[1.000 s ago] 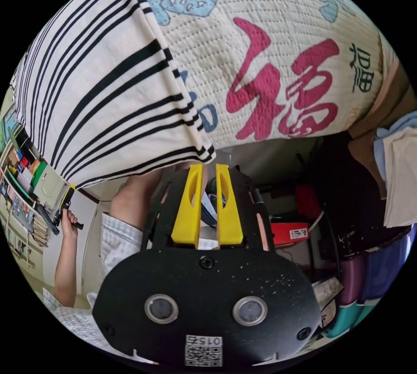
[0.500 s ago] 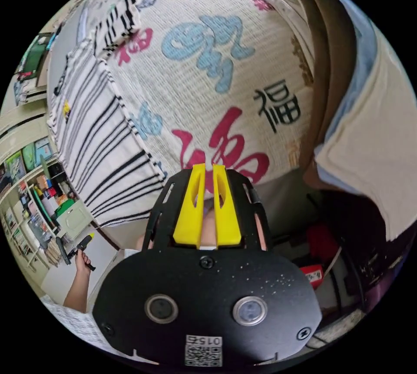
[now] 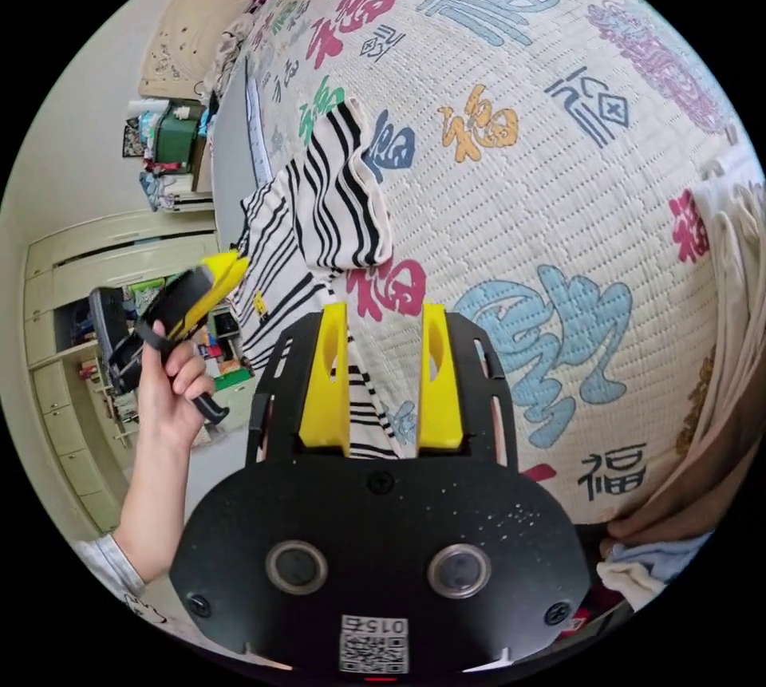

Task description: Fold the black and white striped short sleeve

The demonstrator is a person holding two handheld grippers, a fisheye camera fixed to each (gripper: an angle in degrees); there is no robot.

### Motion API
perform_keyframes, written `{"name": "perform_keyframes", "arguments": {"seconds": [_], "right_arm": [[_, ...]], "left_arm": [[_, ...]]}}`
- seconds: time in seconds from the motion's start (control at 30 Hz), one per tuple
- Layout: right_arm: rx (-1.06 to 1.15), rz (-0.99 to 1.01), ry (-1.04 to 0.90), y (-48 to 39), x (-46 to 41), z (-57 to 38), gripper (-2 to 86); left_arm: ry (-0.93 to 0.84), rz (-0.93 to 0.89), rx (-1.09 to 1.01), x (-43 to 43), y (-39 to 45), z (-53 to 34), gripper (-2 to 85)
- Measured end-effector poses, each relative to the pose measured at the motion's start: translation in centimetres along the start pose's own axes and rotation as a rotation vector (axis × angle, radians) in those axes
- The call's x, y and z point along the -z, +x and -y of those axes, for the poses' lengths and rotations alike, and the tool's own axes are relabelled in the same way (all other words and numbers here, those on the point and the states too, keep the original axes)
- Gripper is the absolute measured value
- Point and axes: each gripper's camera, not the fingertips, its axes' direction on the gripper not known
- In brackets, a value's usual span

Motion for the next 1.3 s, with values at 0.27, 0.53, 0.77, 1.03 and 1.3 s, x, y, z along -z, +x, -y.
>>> {"name": "perform_keyframes", "arguments": {"seconds": [0.27,0.53,0.77,1.03,1.3], "right_arm": [[-0.041,0.129,-0.049,2.6,-0.2,2.9,10.6],[0.022,0.092,-0.131,2.7,-0.6,4.5,6.5],[0.057,0.063,-0.112,1.7,-0.1,4.2,3.4],[0.257,0.012,-0.007,-3.5,2.8,1.3,1.5],[0.633,-0.094,-0.062,-12.7,0.3,-2.1,1.4]], "left_arm": [[-0.065,0.067,0.054,-2.0,4.5,4.6,12.4],[-0.107,0.241,0.029,-0.3,6.3,3.3,11.0],[-0.113,0.205,0.074,3.3,4.2,0.9,2.1],[0.126,-0.098,0.102,15.9,-1.8,-6.0,-0.2],[0.24,-0.012,0.16,29.5,-13.6,-17.5,-0.3]]}}
